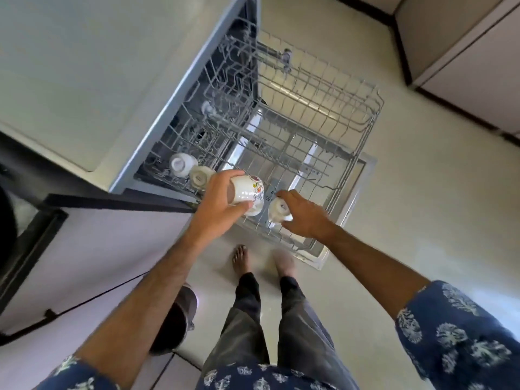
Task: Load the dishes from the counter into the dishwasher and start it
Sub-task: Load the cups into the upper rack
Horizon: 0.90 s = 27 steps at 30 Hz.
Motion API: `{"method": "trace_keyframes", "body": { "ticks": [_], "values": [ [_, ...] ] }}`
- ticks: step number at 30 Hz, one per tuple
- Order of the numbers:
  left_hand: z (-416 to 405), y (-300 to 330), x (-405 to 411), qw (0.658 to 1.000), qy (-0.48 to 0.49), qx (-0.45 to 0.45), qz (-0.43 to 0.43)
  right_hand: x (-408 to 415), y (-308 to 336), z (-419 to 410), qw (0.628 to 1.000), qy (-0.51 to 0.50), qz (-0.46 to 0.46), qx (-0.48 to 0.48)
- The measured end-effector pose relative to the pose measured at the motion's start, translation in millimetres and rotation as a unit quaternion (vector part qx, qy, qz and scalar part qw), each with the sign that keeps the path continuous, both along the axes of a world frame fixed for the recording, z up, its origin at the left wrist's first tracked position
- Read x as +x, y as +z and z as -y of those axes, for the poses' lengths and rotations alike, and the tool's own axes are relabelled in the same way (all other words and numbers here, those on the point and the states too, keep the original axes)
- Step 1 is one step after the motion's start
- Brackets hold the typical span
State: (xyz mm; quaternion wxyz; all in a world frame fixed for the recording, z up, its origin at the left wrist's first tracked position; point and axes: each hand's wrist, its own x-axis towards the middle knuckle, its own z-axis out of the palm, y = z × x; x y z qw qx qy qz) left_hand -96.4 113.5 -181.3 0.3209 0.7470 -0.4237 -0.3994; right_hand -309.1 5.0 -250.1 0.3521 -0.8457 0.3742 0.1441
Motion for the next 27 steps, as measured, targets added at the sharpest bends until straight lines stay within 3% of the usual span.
{"method": "trace_keyframes", "body": {
  "ticks": [4, 9, 16, 23, 25, 27],
  "values": [
    [5, -22, 10, 0.997, -0.05, -0.015, 0.058, 7, -32, -14, 0.996, 0.026, -0.01, -0.083],
    [8, -35, 13, 0.984, -0.101, -0.029, 0.141, 8, -62, -25, 0.998, -0.003, 0.015, -0.057],
    [17, -53, 12, 0.972, -0.145, -0.045, 0.181, 7, -85, -32, 0.993, -0.007, 0.093, -0.075],
    [29, -66, -5, 0.953, -0.197, -0.047, 0.225, -12, -69, 0, 0.978, -0.103, 0.163, 0.078],
    [33, -66, -18, 0.945, -0.223, -0.038, 0.238, -17, -47, 12, 0.948, -0.197, 0.203, 0.149],
    [40, -64, -34, 0.935, -0.25, -0.031, 0.248, -21, -21, 19, 0.881, -0.263, 0.261, 0.293]
  ]
}}
